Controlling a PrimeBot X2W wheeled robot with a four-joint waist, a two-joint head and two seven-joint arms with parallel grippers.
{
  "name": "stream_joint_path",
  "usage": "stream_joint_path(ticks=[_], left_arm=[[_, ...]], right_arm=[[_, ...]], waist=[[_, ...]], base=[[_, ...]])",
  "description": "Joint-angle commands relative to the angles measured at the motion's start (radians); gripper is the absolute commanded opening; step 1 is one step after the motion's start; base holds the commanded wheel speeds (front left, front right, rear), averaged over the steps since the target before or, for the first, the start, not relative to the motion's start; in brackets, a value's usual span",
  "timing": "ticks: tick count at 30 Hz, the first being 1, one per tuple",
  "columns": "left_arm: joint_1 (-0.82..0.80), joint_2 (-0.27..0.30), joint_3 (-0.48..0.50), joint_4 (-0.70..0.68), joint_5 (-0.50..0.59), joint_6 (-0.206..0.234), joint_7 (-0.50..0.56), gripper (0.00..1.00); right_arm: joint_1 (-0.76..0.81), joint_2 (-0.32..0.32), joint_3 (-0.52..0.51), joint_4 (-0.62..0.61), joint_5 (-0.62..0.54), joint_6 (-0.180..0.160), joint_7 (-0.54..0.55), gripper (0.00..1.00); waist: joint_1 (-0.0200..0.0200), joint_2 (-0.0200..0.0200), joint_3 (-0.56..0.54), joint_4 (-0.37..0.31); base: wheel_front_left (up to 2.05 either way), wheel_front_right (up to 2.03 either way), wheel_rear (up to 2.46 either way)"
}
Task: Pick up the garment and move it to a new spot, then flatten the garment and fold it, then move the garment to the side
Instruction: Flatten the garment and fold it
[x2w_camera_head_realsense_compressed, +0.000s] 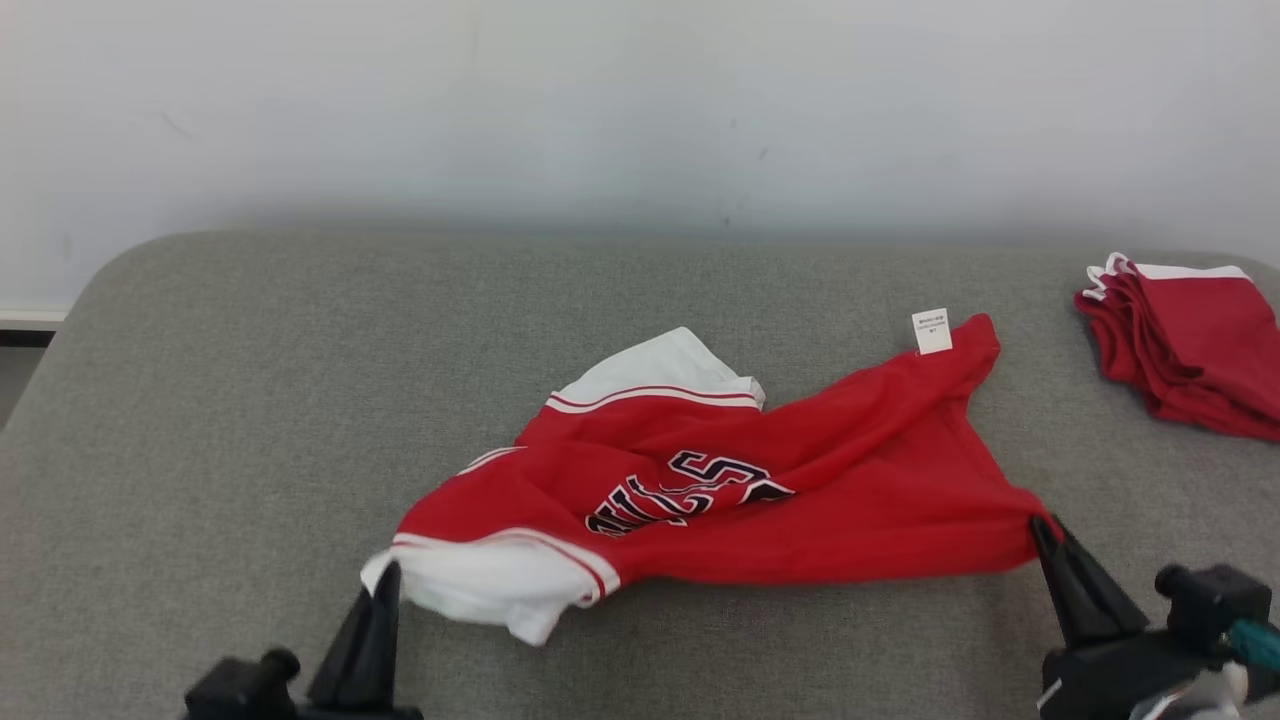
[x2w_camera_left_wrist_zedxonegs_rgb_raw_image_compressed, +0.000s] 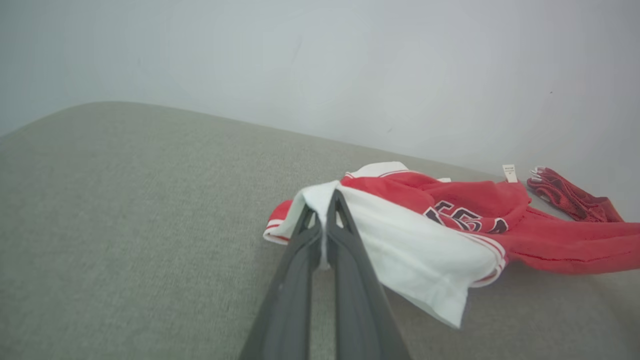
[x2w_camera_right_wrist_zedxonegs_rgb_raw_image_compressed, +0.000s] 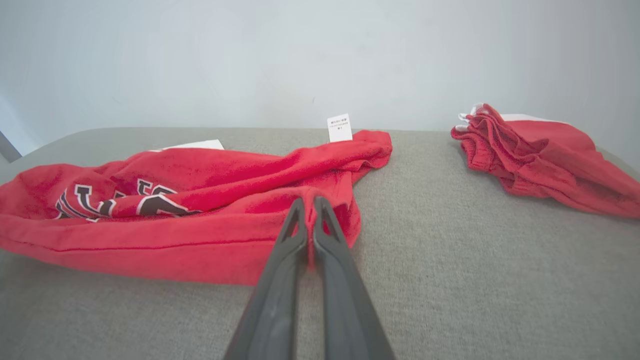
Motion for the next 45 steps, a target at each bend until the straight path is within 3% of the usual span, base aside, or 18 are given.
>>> stream_joint_path(ticks=[1,7,13,17,26,34,37,45], left_arm=[[-0.051,0.028,-0.004,-0.025,-0.001,0.002,0.012,0.00],[-0.348,0.132,-0.042,-0.112,-0.058,0.002,0.137,0.00],[-0.776,0.208,-0.074,-0.035,-0.118,0.002,0.228,0.00],[-1.052,0.204,-0.066,0.072,-0.218,0.002,0.268,0.00],[-1.550,0.281,-0.187,0.344,-0.188,0.002,0.293,0.00],[-1.846,0.283,-0.246,0.511,-0.168,0.002,0.263,0.00],[-1.945,0.259,-0.245,0.577,-0.183,0.002,0.240,0.00],[-2.028,0.214,-0.318,0.669,-0.234,0.002,0.193,0.00]], right_arm=[[-0.037,-0.009,0.001,-0.025,0.012,-0.002,0.012,0.00],[-0.251,-0.058,-0.003,-0.105,0.056,-0.002,0.092,0.00],[-0.599,-0.087,-0.005,-0.123,0.093,-0.002,0.188,0.00],[-0.854,-0.081,0.010,-0.062,0.124,-0.002,0.263,0.00],[-1.384,-0.017,0.051,0.188,0.155,-0.002,0.325,0.00],[-1.620,0.029,0.073,0.389,0.150,-0.002,0.294,0.00],[-1.689,0.037,0.090,0.449,0.136,-0.002,0.271,0.00],[-1.773,0.039,0.163,0.540,0.150,-0.002,0.225,0.00]], waist=[[0.0001,0.0000,0.009,-0.008],[0.0001,0.0000,0.085,-0.014],[0.0001,0.0000,0.235,-0.013],[0.0001,0.0000,0.334,-0.017],[0.0001,0.0000,0.489,-0.045],[0.0001,0.0000,0.536,-0.078],[0.0001,0.0000,0.546,-0.081],[0.0001,0.0000,0.574,-0.062]], base=[[0.00,0.00,0.00],[0.00,0.00,0.00],[0.00,0.00,0.00],[0.00,0.00,0.00],[0.00,0.00,0.00],[0.00,0.00,0.00],[0.00,0.00,0.00],[0.00,0.00,0.00]])
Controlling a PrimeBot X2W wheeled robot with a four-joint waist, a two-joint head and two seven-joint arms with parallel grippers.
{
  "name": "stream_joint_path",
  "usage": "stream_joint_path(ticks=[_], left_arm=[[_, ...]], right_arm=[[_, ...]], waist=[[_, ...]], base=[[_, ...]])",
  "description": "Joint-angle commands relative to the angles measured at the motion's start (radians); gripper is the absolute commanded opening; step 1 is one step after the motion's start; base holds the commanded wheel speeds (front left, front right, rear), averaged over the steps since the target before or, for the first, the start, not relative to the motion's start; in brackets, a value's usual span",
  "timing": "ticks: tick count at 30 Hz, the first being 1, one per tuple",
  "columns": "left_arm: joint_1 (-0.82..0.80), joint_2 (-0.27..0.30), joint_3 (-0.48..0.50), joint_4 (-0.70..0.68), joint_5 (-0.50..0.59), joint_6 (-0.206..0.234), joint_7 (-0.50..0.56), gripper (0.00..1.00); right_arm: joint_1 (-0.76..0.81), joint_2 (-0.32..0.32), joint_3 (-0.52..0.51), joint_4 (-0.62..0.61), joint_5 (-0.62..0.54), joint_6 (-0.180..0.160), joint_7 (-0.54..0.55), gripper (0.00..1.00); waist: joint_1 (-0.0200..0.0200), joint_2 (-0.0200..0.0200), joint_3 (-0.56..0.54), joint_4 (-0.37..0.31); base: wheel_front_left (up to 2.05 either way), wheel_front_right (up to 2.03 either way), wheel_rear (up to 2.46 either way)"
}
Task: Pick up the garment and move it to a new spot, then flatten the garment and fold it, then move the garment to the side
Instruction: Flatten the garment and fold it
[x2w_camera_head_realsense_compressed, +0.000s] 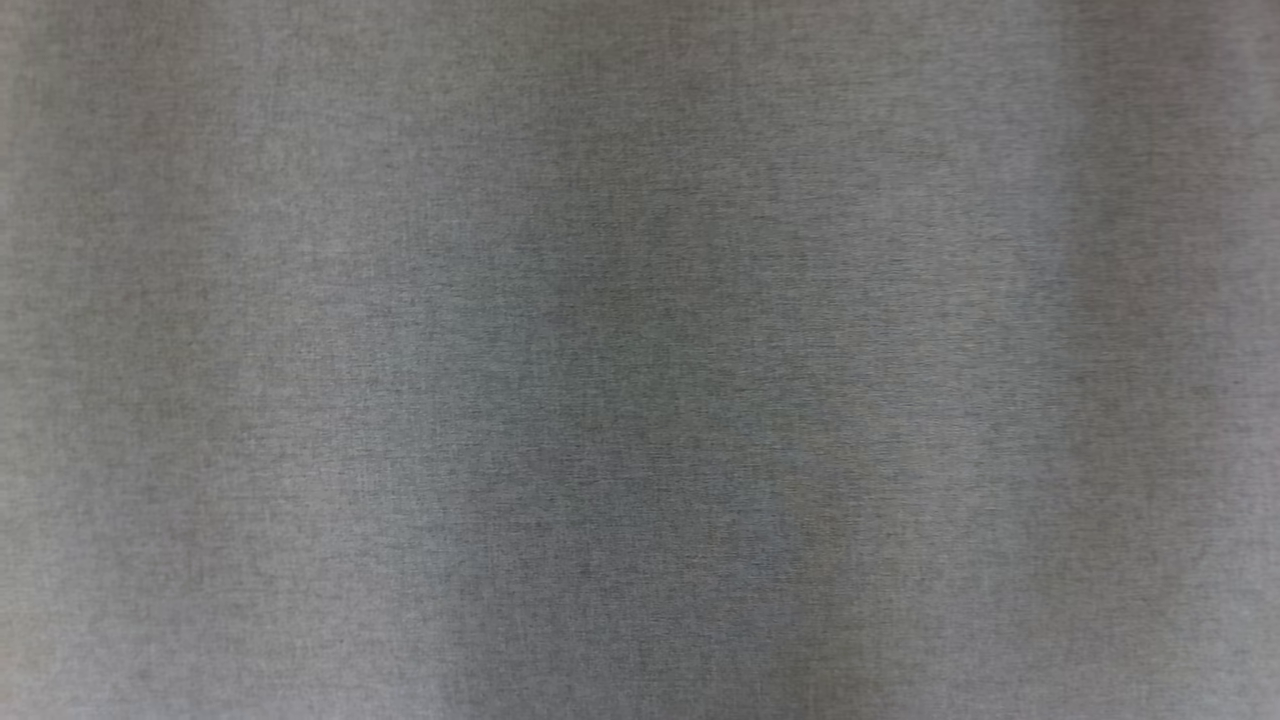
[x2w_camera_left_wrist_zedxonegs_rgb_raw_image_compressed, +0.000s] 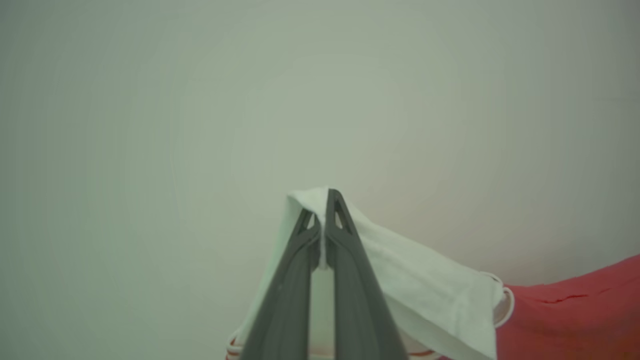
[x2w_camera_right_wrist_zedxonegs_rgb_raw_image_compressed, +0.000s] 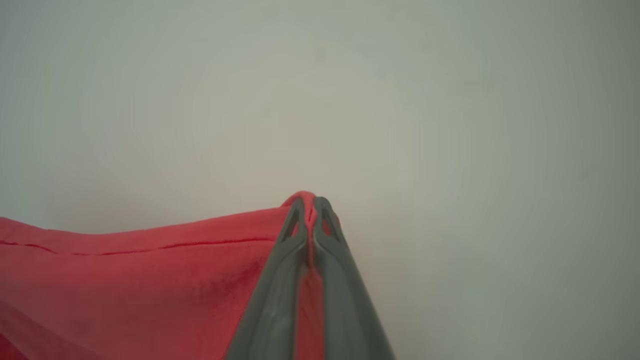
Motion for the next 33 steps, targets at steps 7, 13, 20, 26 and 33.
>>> stream_joint_path(ticks=[7,13,20,26,33], left_arm=[[0.025,0.022,-0.066,0.033,-0.079,0.002,-0.046,0.00],[0.083,0.033,-0.085,0.001,-0.161,0.002,-0.106,0.00],[0.245,0.058,-0.083,-0.104,-0.273,0.002,-0.172,0.00],[0.494,0.094,-0.064,-0.287,-0.325,0.013,-0.195,0.00],[0.927,0.132,0.003,-0.642,-0.362,0.142,-0.207,0.00]], right_arm=[[0.003,-0.034,0.079,0.026,0.054,-0.002,-0.025,0.00],[0.053,-0.077,0.144,-0.021,0.133,-0.002,-0.025,0.00],[0.241,-0.174,0.232,-0.179,0.273,-0.002,-0.029,0.00],[0.486,-0.252,0.282,-0.328,0.386,-0.002,-0.053,0.00],[0.784,-0.310,0.295,-0.434,0.471,-0.002,-0.123,0.00]], waist=[[-0.0002,-0.0003,0.016,0.011],[-0.0002,-0.0003,-0.001,0.028],[-0.0002,-0.0003,-0.061,0.038],[-0.0002,-0.0003,-0.126,0.033],[-0.0002,-0.0003,-0.219,0.019]], base=[[0.00,0.00,0.00],[0.00,0.00,0.00],[0.00,0.00,0.00],[0.00,0.00,0.00],[0.00,0.00,0.00]])
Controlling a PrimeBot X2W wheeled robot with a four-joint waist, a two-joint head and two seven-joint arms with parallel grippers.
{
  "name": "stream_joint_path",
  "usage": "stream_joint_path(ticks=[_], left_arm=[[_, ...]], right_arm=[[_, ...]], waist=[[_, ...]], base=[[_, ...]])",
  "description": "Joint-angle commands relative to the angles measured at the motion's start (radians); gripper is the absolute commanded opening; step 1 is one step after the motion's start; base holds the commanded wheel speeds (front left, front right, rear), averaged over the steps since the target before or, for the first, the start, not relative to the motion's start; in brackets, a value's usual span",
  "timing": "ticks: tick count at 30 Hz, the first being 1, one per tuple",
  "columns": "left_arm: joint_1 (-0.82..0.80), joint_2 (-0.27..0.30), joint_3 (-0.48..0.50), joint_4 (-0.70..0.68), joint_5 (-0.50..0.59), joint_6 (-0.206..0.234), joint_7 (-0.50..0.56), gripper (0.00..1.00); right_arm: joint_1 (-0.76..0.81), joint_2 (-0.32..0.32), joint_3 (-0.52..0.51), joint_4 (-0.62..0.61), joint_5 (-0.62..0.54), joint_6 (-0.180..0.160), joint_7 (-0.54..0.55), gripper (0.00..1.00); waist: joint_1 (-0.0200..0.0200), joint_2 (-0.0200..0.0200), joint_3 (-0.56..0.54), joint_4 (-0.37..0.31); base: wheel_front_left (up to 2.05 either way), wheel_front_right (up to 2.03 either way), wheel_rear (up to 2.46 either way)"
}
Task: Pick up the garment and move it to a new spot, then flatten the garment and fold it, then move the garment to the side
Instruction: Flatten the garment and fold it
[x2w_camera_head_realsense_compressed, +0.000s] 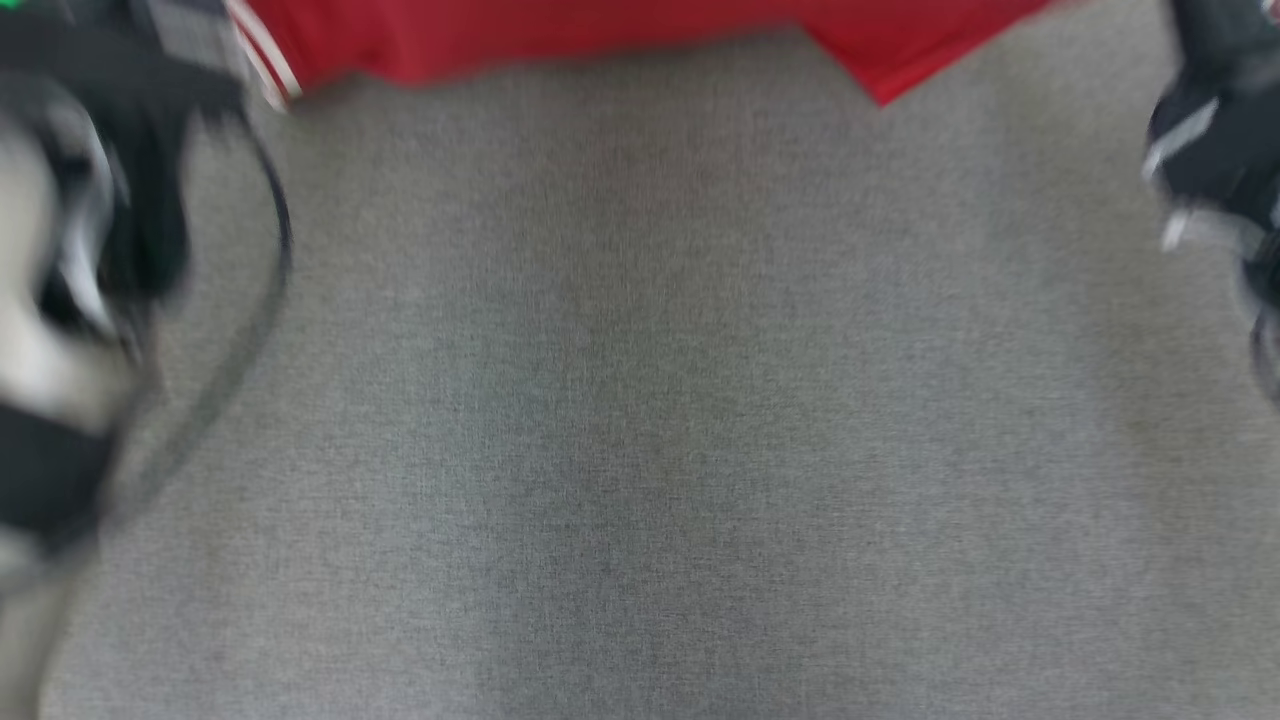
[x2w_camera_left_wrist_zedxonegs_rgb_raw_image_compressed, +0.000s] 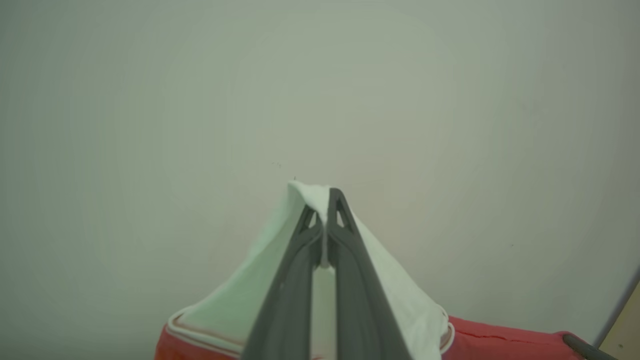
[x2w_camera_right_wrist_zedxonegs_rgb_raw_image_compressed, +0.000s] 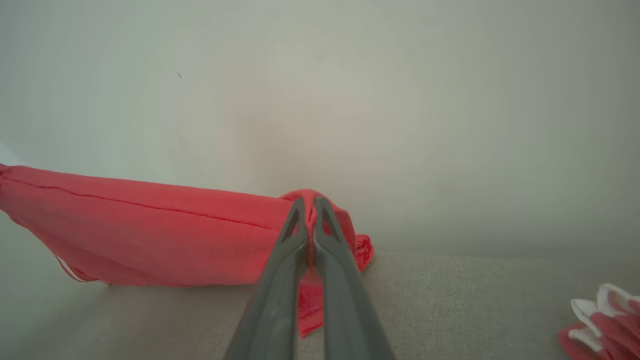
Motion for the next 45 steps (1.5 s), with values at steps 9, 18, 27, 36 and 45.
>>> stream_joint_path(ticks=[9,18,27,36,45], left_arm=[[0.613,0.014,0.149,-0.383,0.021,0.147,-0.006,0.00],[1.034,-0.119,0.196,-0.458,0.059,0.158,-0.005,0.00],[1.275,-0.239,0.222,-0.364,0.089,0.120,-0.005,0.00],[1.378,-0.276,0.237,-0.277,0.093,0.089,-0.001,0.00],[1.395,-0.248,0.236,-0.210,0.117,0.091,-0.001,0.00]], right_arm=[[0.353,-0.022,0.017,-0.061,0.053,-0.002,-0.075,0.00],[0.605,-0.022,0.014,-0.065,0.040,-0.002,-0.119,0.00],[0.851,-0.008,-0.057,-0.075,-0.037,-0.002,-0.140,0.00],[1.020,0.050,-0.157,-0.084,-0.140,-0.002,-0.139,0.00],[1.077,0.082,-0.114,-0.074,-0.140,-0.002,-0.121,0.00]], waist=[[0.0002,0.0001,-0.161,-0.042],[0.0002,0.0001,-0.245,-0.016],[0.0002,0.0001,-0.320,0.016],[0.0002,0.0001,-0.357,0.018],[0.0002,0.0001,-0.366,0.022]], base=[[0.00,0.00,0.00],[0.00,0.00,0.00],[0.00,0.00,0.00],[0.00,0.00,0.00],[0.00,0.00,0.00]])
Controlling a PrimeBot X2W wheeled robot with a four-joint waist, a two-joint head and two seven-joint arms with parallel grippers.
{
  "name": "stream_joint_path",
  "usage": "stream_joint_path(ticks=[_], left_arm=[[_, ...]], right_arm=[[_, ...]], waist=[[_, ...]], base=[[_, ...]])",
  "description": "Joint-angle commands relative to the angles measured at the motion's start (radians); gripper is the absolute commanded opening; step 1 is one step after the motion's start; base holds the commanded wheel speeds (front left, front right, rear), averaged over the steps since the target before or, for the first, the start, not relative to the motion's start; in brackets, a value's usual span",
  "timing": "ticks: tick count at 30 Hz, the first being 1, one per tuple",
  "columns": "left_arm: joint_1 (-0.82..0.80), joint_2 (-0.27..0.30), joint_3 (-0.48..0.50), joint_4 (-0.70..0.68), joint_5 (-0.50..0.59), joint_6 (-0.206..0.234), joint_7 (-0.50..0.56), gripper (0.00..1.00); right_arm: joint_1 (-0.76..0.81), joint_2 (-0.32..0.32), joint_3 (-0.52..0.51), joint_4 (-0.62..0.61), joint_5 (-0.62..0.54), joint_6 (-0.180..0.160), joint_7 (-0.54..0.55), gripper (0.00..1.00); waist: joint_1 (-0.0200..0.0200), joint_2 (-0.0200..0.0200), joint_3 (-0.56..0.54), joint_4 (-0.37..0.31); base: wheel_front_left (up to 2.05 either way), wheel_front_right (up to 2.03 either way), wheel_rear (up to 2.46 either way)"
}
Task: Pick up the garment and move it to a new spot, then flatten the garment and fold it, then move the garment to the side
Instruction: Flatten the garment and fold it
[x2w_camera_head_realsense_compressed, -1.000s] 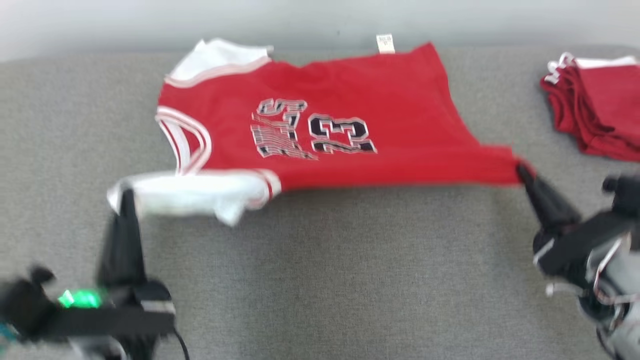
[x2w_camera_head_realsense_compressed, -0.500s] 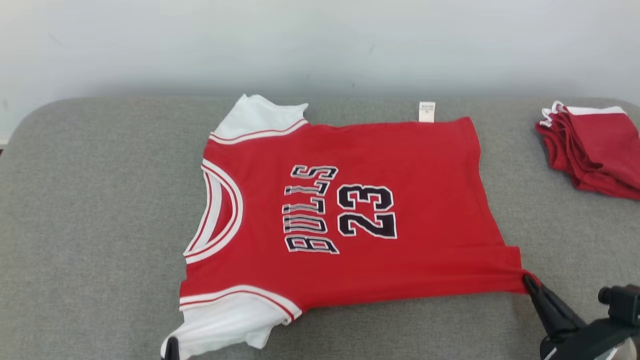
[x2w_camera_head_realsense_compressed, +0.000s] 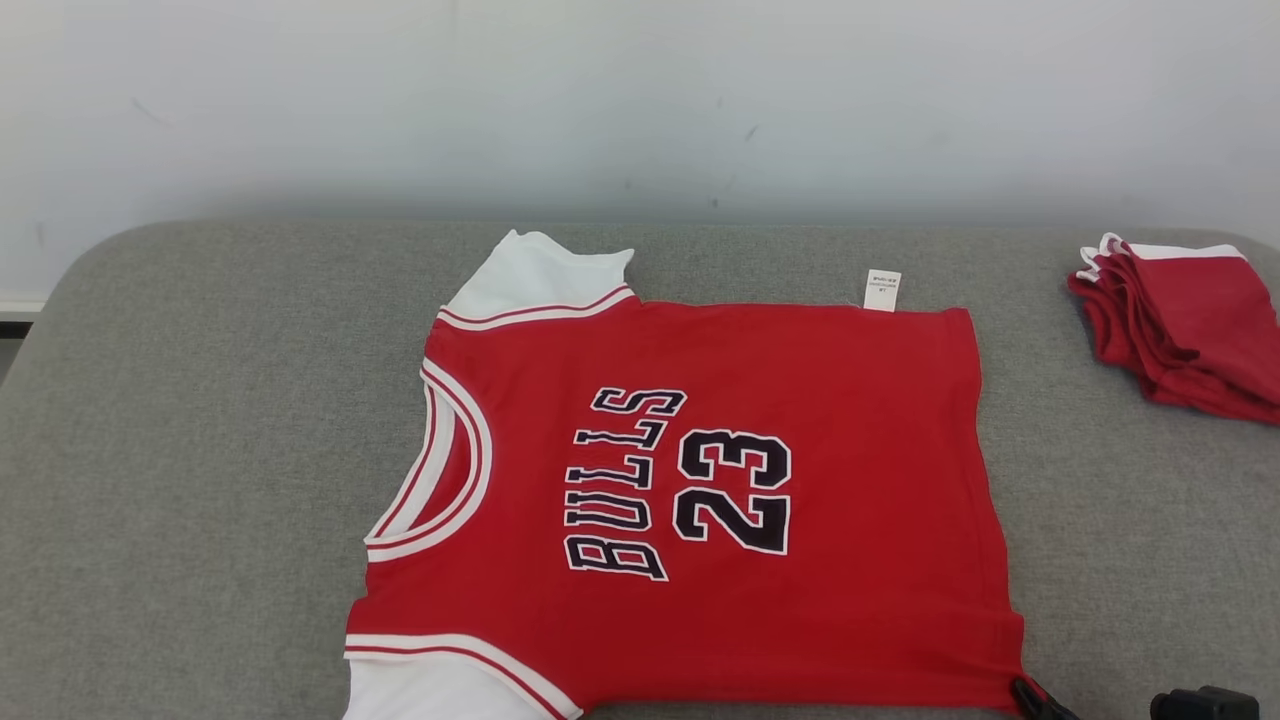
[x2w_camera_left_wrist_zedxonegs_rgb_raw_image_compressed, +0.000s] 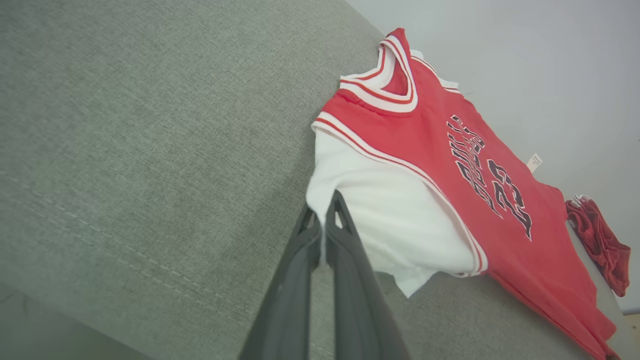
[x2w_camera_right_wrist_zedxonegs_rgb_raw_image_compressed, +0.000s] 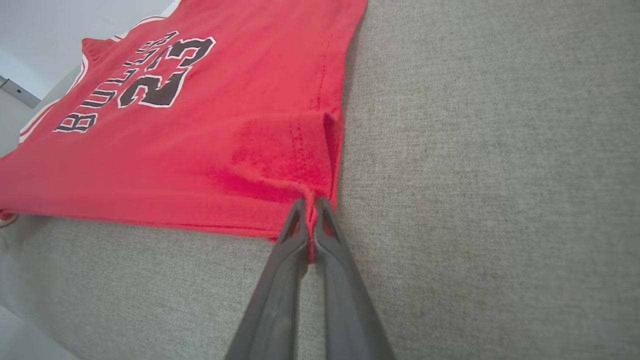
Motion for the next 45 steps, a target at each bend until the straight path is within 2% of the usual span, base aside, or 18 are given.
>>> stream_joint_path(ticks=[1,11,20,26,31,37,43,44,45], left_arm=[[0.000,0.007,0.009,0.007,0.004,0.000,-0.003,0.00],[-0.087,0.042,0.027,-0.039,0.052,-0.007,0.003,0.00],[-0.314,0.132,-0.001,-0.034,0.107,-0.032,0.116,0.00],[-0.507,0.159,-0.035,0.091,0.126,-0.082,0.189,0.00],[-0.636,0.148,-0.063,0.241,0.132,-0.127,0.204,0.00],[-0.728,0.144,-0.075,0.397,0.147,-0.160,0.185,0.00],[-0.806,0.111,-0.109,0.554,0.157,-0.198,0.138,0.00],[-0.813,0.107,-0.111,0.571,0.160,-0.201,0.122,0.00],[-0.817,0.099,-0.111,0.589,0.156,-0.205,0.110,0.35]], right_arm=[[0.007,0.000,-0.002,0.002,0.006,-0.002,-0.003,0.00],[-0.022,-0.005,-0.033,-0.072,0.016,-0.002,-0.017,0.00],[-0.120,-0.005,-0.020,-0.122,0.058,-0.002,0.016,0.00],[-0.227,0.017,-0.010,-0.106,0.068,-0.002,0.057,0.00],[-0.313,0.041,0.003,-0.051,0.046,-0.002,0.087,0.00],[-0.382,0.072,0.013,0.015,0.030,-0.002,0.100,0.00],[-0.425,0.101,0.030,0.095,0.013,-0.002,0.077,0.00],[-0.427,0.102,0.030,0.106,0.010,-0.002,0.071,0.35],[-0.427,0.106,0.033,0.113,0.013,-0.002,0.065,0.88]], waist=[[0.0001,0.0001,-0.001,0.001],[0.0001,0.0001,0.007,-0.025],[0.0001,0.0001,0.061,-0.063],[0.0001,0.0001,0.109,-0.085],[0.0001,0.0001,0.132,-0.099],[0.0001,0.0001,0.150,-0.106],[0.0001,0.0001,0.148,-0.096],[0.0001,0.0001,0.144,-0.094],[0.0001,0.0001,0.139,-0.092]], base=[[0.00,0.00,0.00],[0.00,0.00,0.00],[0.00,0.00,0.00],[0.00,0.00,0.00],[0.00,0.00,0.00],[0.00,0.00,0.00],[0.00,0.00,0.00],[0.00,0.00,0.00],[0.00,0.00,0.00]])
